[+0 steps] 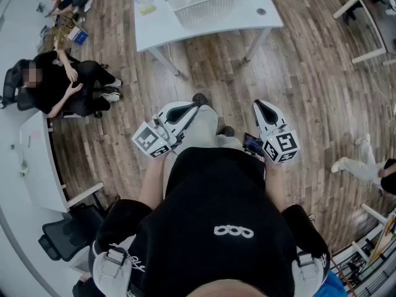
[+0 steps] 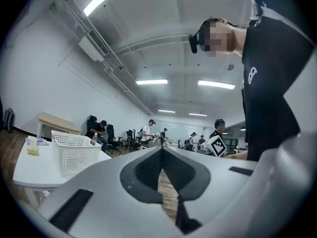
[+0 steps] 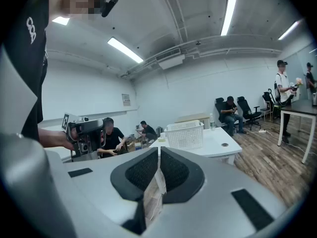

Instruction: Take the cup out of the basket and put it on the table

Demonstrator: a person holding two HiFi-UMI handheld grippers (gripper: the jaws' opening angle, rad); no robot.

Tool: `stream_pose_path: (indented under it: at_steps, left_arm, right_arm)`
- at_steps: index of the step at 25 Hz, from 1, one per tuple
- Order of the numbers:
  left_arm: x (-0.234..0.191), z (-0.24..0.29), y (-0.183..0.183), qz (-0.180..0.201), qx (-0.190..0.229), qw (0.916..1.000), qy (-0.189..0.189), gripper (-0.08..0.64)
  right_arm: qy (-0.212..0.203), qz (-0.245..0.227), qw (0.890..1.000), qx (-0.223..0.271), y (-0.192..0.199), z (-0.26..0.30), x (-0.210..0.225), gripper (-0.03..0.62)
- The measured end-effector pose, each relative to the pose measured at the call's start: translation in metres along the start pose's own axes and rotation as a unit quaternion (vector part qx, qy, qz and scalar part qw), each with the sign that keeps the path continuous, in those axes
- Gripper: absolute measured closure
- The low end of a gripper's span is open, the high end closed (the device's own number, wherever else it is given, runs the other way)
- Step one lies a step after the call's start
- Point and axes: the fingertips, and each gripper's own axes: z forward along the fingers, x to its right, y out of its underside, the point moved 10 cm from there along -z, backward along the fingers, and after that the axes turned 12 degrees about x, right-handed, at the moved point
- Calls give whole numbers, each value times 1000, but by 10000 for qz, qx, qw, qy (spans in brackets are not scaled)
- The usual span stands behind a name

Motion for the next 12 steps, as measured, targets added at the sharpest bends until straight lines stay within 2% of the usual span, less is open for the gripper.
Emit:
stream_pose_path:
  at_steps: [6,12]
  left_arm:
    - [-9,3,1,24,-56,10000,-68,552]
    - [-31,18,2,45,73,9996,-281,551]
  right_arm:
    - [21,-12,10000,-15,0,8,8,557]
    - [-50,10,10000,-22,0,25,33,555]
